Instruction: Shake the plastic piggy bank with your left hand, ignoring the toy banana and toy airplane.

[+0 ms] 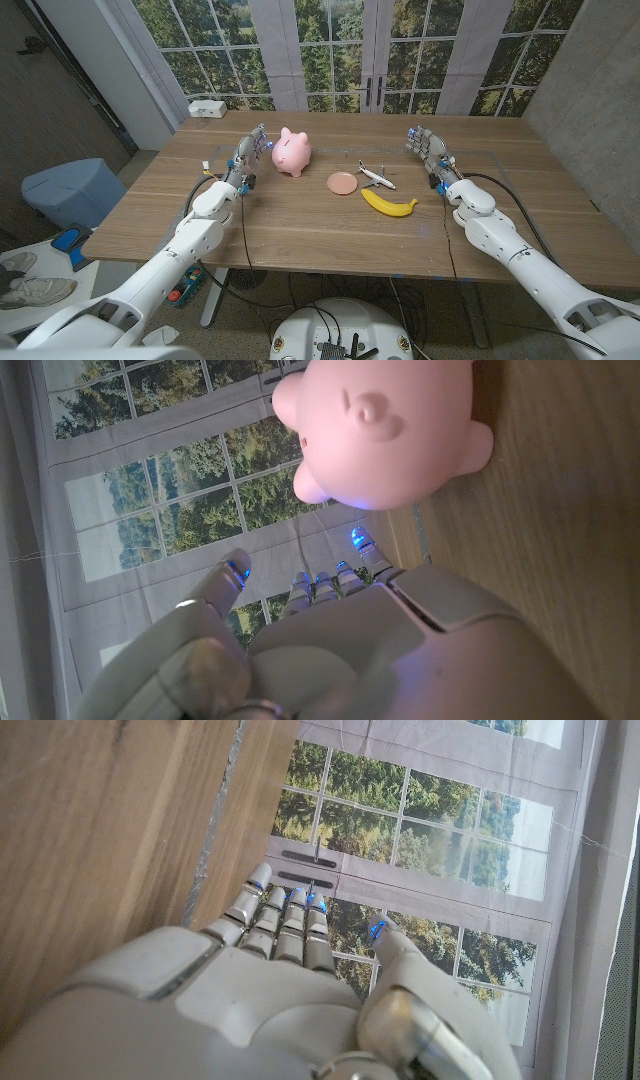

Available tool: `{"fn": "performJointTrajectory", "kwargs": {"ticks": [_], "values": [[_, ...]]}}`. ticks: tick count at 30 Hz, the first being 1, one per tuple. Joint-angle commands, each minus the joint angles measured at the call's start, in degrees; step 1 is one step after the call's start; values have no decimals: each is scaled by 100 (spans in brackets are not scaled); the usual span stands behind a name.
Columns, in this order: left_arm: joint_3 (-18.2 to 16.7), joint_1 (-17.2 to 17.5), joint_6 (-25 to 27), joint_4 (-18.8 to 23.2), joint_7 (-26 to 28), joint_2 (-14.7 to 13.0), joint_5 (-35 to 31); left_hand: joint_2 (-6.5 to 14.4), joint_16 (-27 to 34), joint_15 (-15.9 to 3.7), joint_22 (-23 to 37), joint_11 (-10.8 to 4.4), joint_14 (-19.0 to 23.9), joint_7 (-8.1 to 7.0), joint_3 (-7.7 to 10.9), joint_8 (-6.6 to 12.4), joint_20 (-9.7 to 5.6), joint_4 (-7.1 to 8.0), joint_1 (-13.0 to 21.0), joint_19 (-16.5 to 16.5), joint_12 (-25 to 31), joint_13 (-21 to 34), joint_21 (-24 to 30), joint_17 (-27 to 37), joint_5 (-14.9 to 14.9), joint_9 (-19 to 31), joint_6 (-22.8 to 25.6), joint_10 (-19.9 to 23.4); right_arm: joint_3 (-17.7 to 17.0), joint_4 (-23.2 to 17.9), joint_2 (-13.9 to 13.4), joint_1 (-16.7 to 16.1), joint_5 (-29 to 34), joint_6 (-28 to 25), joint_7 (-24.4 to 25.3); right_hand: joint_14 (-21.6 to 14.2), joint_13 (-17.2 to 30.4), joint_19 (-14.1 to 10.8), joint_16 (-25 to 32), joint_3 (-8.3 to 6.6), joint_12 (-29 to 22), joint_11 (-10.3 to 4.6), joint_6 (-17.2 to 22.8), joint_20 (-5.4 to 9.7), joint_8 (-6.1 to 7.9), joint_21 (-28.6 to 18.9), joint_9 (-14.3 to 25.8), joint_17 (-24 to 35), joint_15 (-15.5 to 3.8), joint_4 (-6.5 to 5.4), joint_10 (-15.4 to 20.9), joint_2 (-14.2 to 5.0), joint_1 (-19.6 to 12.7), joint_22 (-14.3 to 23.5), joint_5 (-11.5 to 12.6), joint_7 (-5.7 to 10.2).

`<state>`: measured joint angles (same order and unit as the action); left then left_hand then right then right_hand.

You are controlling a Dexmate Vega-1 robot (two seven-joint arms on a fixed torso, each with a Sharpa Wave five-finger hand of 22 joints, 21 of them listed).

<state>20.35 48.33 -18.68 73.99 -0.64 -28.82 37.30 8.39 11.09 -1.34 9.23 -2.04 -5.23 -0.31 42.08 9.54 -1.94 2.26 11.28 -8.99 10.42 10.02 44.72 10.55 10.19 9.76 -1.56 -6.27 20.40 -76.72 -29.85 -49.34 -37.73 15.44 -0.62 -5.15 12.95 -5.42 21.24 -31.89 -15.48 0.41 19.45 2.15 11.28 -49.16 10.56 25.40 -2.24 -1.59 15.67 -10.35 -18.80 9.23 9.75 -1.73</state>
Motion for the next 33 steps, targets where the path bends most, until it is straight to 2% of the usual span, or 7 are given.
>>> {"fn": "performJointTrajectory", "kwargs": {"ticks": [1, 6, 12, 15, 20, 27, 33], "values": [[-129, 319, -249, 358, 626, 37, -282, 196, 48, -6, 21, -9, 27, -4, 18, 50, -84, 1, 42, 7, 43, 6, 20, 12, 24, 10, -19, 7, -201, -199, -94, -261, -200, -148, 297, -48, 18, -32, 36, -40, -38, 20, 68, 416, 41, -30, 19, 16, -311, -12, 74, -39, -61, 8, 29, -10], [-76, 368, -215, 545, 1119, 19, -710, 76, 84, 18, 24, -37, 209, -13, -103, 97, 42, -141, 35, 224, 93, 4, -2, -33, 9, 10, 100, 162, -321, -155, -78, -345, -172, 122, 377, -98, 2, -63, 61, -27, -44, 64, 129, 382, 56, -2, 19, 11, -281, 12, 142, -6, -63, 9, 26, -39], [-22, 450, -106, 791, 1857, 48, -1318, -203, 80, 84, 39, 31, 564, -132, -345, 160, 385, -598, 60, 618, 159, 10, -88, -78, -19, 18, 465, 519, -449, -299, -153, -508, -198, 169, 508, -129, -7, -92, 75, -13, -44, 75, 170, 360, 65, 12, 20, 7, -250, 26, 177, 15, -60, 12, 24, -60], [4, 491, -5, 908, 2164, 72, -1565, -296, 83, 128, 44, 32, 715, -148, -405, 166, 502, -765, 81, 765, 178, 14, -111, -82, -28, 22, 584, 652, -492, -318, -166, -567, -218, 190, 542, -142, -11, -109, 82, -7, -48, 77, 174, 347, 62, 19, 20, 4, -233, 38, 204, 24, -62, 13, 25, -64], [53, 512, 354, 1196, 2535, -12, -1958, -407, 86, 181, 48, 5, 895, -183, -463, 173, 595, -965, 121, 913, 199, 18, -154, -80, -42, 25, 728, 822, -560, -331, -187, -647, -257, 265, 531, -167, -19, -138, 92, 4, -40, 96, 206, 314, 68, 33, 21, -3, -221, 64, 219, 38, -68, 15, 27, -79], [119, 533, 1094, 1742, 2932, -228, -2488, -497, 70, 159, 47, -9, 934, -217, -494, 149, 594, -1067, 141, 945, 182, 22, -198, -75, -43, 27, 717, 838, -655, -534, -289, -826, -271, 301, 572, -184, -29, -173, 101, 21, -34, 96, 222, 261, 64, 51, 23, -10, -155, 83, 246, 46, -62, 17, 29, -92], [112, 583, 1923, 2307, 3096, -425, -2694, -610, 14, 157, 47, -28, 878, -255, -506, 108, 602, -1200, 215, 920, 131, 28, -290, -68, -26, 30, 616, 779, -752, -812, -418, -1044, -284, 259, 658, -204, -34, -192, 108, 33, -28, 103, 234, 235, 64, 64, 23, -16, -132, 101, 256, 59, -62, 18, 30, -100]]}}
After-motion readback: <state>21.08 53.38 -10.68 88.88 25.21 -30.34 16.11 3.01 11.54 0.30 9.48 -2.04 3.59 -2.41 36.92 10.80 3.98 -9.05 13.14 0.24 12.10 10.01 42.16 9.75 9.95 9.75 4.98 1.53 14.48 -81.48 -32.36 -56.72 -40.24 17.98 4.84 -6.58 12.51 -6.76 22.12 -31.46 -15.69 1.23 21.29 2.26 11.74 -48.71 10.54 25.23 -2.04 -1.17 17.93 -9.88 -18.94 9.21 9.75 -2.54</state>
